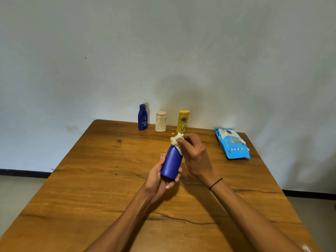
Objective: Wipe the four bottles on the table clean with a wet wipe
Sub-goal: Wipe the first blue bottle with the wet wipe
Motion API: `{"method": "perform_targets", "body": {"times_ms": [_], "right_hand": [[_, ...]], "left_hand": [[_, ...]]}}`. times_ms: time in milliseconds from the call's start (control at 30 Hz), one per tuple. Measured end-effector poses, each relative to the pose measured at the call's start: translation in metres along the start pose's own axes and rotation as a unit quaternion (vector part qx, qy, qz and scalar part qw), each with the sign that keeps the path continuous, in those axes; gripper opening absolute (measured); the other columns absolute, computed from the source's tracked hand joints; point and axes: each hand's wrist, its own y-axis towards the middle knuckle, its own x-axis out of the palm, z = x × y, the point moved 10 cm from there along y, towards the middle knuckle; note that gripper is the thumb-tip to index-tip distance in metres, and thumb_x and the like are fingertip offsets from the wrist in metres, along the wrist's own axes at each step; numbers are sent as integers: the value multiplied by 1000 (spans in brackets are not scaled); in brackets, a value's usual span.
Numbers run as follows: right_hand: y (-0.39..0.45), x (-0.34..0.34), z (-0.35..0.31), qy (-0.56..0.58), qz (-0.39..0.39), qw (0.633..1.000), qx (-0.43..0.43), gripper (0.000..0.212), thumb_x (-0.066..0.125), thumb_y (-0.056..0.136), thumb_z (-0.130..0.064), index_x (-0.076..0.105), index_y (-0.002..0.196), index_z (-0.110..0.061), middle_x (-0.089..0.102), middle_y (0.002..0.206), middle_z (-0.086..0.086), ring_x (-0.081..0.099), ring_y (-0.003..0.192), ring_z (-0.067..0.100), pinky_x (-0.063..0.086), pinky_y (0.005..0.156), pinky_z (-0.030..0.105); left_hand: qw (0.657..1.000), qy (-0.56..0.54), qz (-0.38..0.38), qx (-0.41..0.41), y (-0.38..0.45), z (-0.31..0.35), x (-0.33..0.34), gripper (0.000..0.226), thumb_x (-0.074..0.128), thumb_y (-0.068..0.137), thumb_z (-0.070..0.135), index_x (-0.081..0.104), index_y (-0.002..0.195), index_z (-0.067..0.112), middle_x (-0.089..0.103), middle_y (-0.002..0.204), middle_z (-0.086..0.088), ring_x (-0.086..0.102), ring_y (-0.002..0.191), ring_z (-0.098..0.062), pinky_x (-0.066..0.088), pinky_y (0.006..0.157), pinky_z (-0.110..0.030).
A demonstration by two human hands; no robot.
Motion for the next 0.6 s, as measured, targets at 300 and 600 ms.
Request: {"method": "perform_targets", "body": {"times_ms": [300,600], "right_hand": [[-57,18,-67,37,-69,977,-200,19,67,100,-7,64,117,-1,62,112,18,61,92,28,54,78,35],[-4,3,14,71,24,994,86,23,64,93,2,65,115,-3,57,118,15,60,101,21,60,81,36]], "left_hand": [[986,-163,12,-16,-12,-1,-2,58,49,108,36,52,147,-6,66,119,-25,71,102,-29,61,94,-42],[996,-77,-40,-29,-13,-11,12,53,53,103,44,43,143,10,56,98,-13,54,69,-17,35,49,-22]]}}
